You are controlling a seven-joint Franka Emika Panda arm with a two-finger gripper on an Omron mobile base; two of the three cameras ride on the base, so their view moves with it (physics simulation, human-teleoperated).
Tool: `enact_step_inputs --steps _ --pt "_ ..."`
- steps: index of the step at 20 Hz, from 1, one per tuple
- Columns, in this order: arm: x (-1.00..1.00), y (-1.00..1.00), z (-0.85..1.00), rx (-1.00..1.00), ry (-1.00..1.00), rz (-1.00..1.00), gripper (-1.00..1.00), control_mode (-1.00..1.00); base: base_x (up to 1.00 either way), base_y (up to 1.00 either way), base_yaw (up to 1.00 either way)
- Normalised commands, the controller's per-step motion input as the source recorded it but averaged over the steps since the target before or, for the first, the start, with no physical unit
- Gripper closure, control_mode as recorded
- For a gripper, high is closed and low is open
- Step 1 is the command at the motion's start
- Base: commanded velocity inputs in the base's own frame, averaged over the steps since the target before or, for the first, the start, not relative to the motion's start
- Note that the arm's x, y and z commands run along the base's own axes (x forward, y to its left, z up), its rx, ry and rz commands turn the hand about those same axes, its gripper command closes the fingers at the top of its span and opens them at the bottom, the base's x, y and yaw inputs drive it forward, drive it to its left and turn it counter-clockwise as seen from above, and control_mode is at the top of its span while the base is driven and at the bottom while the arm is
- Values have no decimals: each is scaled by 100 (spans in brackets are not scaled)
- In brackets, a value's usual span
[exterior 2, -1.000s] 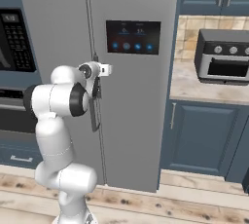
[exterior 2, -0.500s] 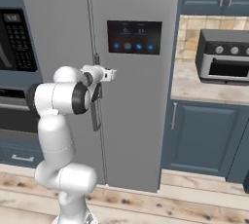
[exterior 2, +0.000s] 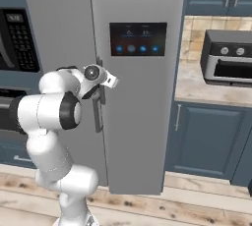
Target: Place one of the steaks on the plate and the other in the bowl. Then place the bowl in the fridge.
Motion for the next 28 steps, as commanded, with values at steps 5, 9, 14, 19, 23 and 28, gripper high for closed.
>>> enact_step_inputs --steps 5,9,14,19,23,28 --pt "-100 -100 0 26 -11 1 100 -100 0 0 0" --pt "-100 -100 3 20 -12 0 100 -100 0 0 0" --pt "-98 -100 20 21 -2 0 100 -100 0 0 0" --pt "-81 -100 65 21 0 0 100 -100 0 0 0" --pt "-99 -64 73 13 -20 -10 100 -100 0 0 0" --pt "-100 -12 43 1 -27 -36 100 -100 0 0 0"
